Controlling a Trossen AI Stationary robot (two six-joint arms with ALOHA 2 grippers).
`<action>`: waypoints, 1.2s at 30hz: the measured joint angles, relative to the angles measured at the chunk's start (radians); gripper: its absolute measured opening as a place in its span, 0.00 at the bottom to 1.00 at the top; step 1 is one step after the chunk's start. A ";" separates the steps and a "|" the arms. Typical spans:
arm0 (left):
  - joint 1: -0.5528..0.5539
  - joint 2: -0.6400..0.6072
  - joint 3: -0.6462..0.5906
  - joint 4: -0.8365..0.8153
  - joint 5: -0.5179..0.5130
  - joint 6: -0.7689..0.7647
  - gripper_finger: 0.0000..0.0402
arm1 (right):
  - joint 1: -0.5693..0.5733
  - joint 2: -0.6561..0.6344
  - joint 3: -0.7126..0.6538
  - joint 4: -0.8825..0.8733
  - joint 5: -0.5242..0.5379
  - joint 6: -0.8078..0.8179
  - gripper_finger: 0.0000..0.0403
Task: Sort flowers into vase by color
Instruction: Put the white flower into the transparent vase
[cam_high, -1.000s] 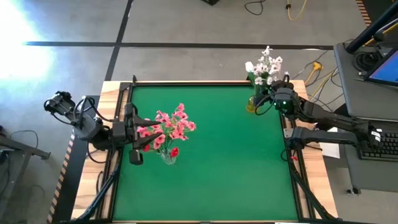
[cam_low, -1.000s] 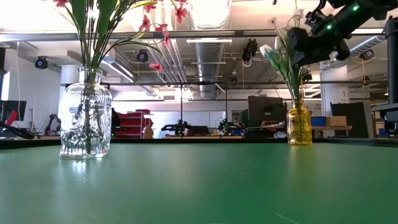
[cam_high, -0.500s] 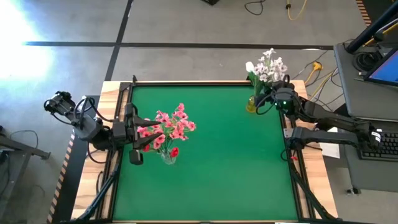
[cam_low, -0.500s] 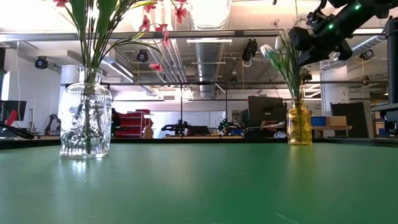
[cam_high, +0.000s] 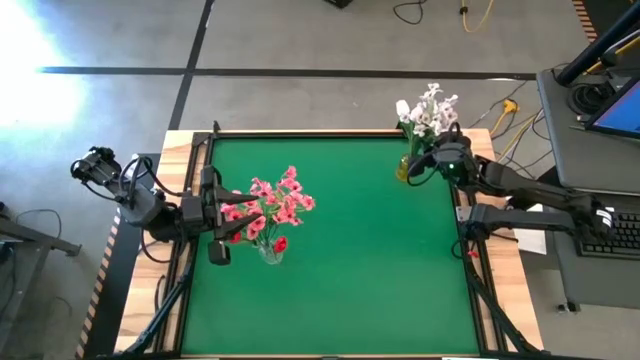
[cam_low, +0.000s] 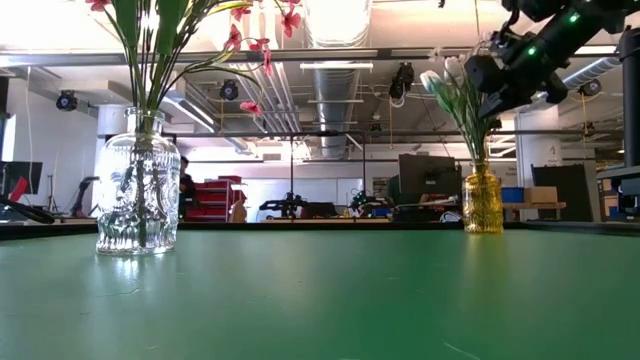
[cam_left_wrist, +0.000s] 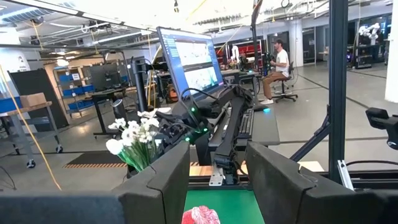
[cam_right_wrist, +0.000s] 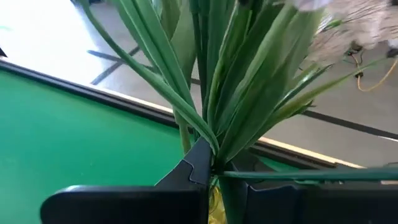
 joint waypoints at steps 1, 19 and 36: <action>0.000 0.000 0.000 -0.001 0.000 0.000 0.36 | 0.000 0.006 0.000 -0.002 -0.001 0.000 0.03; 0.000 0.000 0.000 -0.011 0.000 0.000 0.36 | 0.000 0.178 0.000 0.001 0.001 0.011 0.03; 0.000 0.000 0.000 -0.013 0.000 -0.004 0.36 | 0.000 0.200 0.000 -0.005 0.002 -0.003 0.03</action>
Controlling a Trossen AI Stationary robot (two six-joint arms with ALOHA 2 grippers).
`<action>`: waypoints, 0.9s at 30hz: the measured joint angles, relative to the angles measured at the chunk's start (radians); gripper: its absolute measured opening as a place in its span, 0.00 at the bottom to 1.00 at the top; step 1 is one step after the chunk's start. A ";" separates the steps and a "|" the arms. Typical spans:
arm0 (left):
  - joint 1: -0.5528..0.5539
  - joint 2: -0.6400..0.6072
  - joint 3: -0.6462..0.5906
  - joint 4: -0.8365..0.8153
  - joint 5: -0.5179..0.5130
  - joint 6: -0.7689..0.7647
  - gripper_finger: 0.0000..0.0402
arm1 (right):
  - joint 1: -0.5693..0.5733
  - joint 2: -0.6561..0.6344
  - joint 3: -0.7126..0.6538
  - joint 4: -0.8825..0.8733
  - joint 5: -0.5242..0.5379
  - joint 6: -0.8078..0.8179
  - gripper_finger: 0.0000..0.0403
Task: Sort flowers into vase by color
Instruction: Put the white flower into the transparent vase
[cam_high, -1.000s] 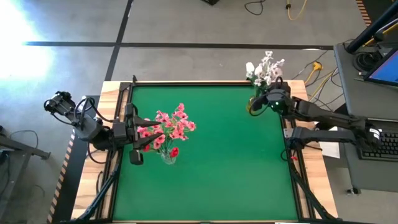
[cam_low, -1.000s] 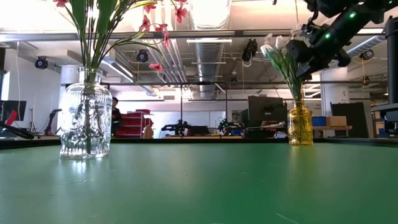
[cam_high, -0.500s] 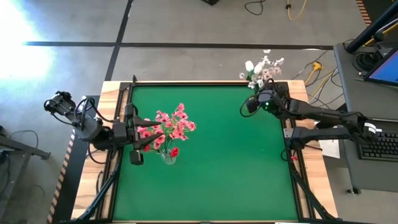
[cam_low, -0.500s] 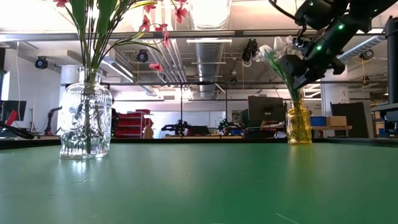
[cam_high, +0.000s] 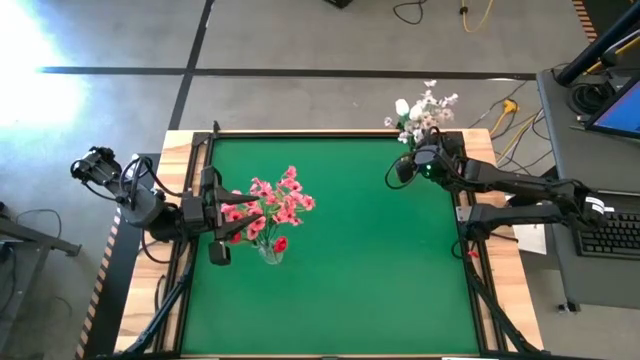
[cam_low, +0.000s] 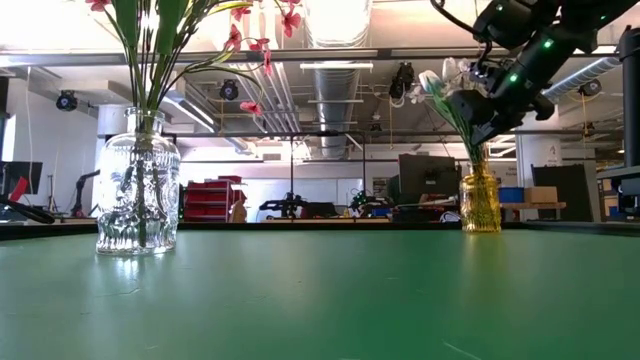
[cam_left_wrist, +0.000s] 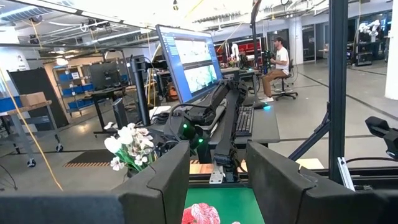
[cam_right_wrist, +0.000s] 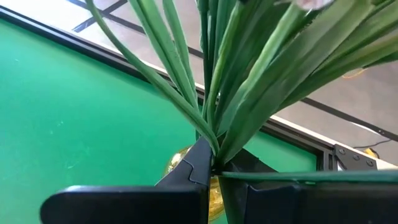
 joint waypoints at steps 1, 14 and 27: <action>0.000 0.000 0.000 0.000 0.000 0.000 0.36 | 0.000 0.000 0.000 -0.003 0.000 0.000 0.03; 0.000 0.000 0.000 0.000 0.000 0.000 0.36 | 0.000 -0.001 0.000 -0.013 0.000 0.002 0.03; 0.000 0.000 0.000 0.000 0.000 0.000 0.36 | 0.000 -0.004 -0.002 -0.043 -0.005 0.028 0.28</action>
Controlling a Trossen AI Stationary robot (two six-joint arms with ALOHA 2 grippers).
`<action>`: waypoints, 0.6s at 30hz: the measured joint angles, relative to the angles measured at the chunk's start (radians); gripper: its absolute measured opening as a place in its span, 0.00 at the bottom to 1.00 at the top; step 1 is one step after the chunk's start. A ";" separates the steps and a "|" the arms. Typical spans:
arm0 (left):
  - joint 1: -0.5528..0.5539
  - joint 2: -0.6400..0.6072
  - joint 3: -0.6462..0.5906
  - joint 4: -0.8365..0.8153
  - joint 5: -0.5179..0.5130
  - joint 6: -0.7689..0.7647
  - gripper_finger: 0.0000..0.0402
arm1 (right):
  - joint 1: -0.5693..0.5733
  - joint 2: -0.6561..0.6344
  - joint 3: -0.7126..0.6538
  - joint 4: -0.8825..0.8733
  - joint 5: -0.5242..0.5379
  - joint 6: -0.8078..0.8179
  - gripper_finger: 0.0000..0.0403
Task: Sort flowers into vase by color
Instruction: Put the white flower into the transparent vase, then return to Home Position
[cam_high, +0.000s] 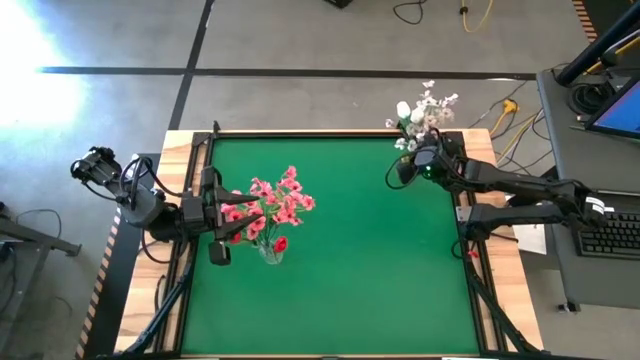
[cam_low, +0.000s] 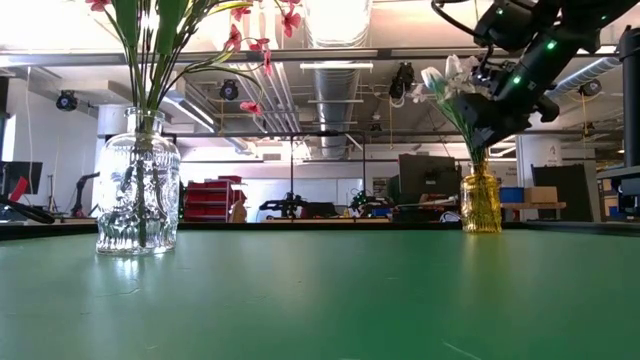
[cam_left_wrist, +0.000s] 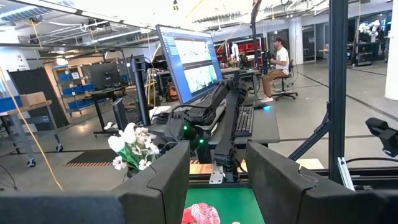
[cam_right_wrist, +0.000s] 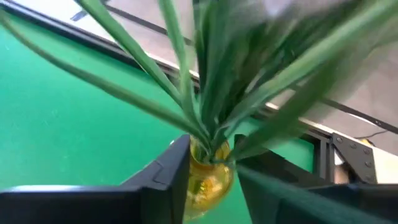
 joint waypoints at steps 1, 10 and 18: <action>0.000 0.000 0.000 0.000 0.000 0.000 0.36 | 0.000 -0.003 0.000 -0.012 0.000 0.001 0.31; 0.000 0.000 0.000 0.000 -0.001 0.000 0.36 | 0.002 -0.077 0.000 -0.033 -0.101 0.027 0.46; 0.000 0.000 0.000 -0.001 -0.001 0.000 0.36 | 0.002 -0.155 0.000 -0.076 -0.169 0.076 0.50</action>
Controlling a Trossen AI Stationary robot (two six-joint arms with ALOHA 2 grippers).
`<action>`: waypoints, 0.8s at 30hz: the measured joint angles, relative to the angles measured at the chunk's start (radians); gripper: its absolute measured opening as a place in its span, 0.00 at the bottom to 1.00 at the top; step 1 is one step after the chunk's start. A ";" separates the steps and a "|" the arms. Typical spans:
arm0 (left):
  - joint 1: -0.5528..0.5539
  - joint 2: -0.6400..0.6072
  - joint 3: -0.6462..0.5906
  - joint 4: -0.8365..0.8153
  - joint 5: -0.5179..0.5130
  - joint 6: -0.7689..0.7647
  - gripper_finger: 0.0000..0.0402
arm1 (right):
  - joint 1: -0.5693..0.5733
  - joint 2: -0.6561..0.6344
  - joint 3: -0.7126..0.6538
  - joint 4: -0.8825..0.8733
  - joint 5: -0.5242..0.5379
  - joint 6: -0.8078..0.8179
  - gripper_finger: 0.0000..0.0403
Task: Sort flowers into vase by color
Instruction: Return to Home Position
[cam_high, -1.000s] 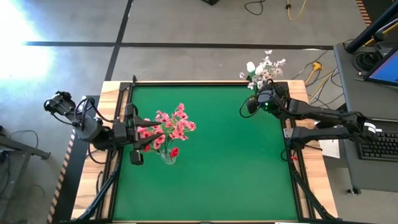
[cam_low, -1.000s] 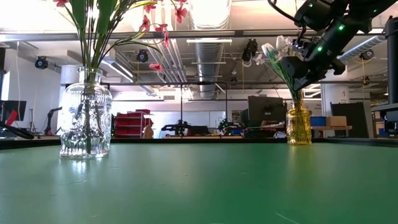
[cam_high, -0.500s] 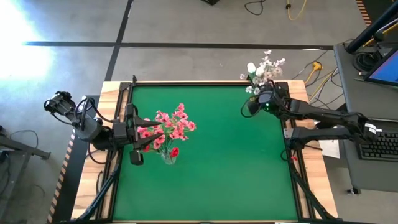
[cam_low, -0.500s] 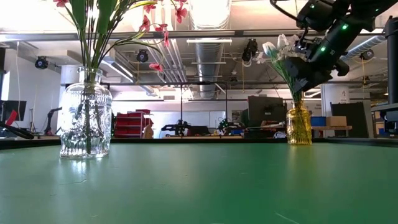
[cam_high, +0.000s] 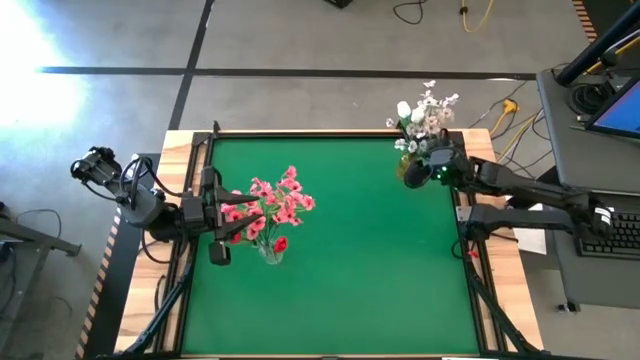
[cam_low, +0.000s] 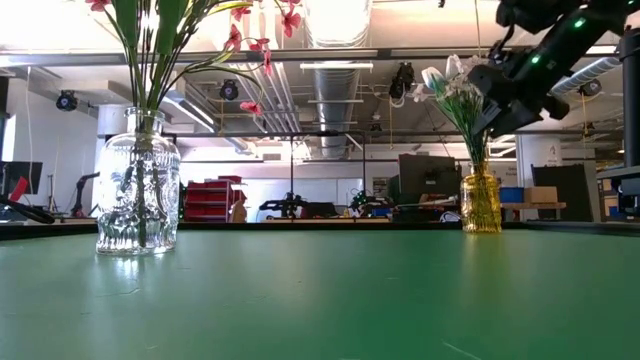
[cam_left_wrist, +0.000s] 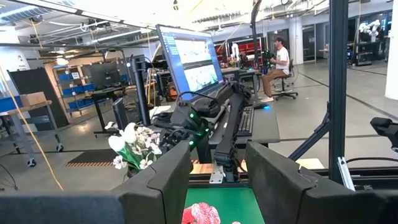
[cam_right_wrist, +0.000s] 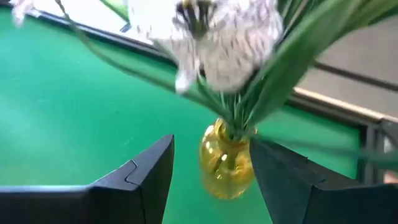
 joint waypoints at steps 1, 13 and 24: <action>0.000 0.000 0.000 0.000 0.000 0.000 0.36 | 0.000 -0.010 0.000 -0.013 -0.016 0.007 0.50; -0.030 -0.044 0.000 -0.160 0.001 -0.035 0.36 | 0.082 -0.199 0.000 -0.047 -0.138 0.009 0.50; -0.167 -0.181 0.000 -0.441 0.004 -0.139 0.36 | 0.159 -0.421 0.000 -0.041 -0.107 -0.159 0.50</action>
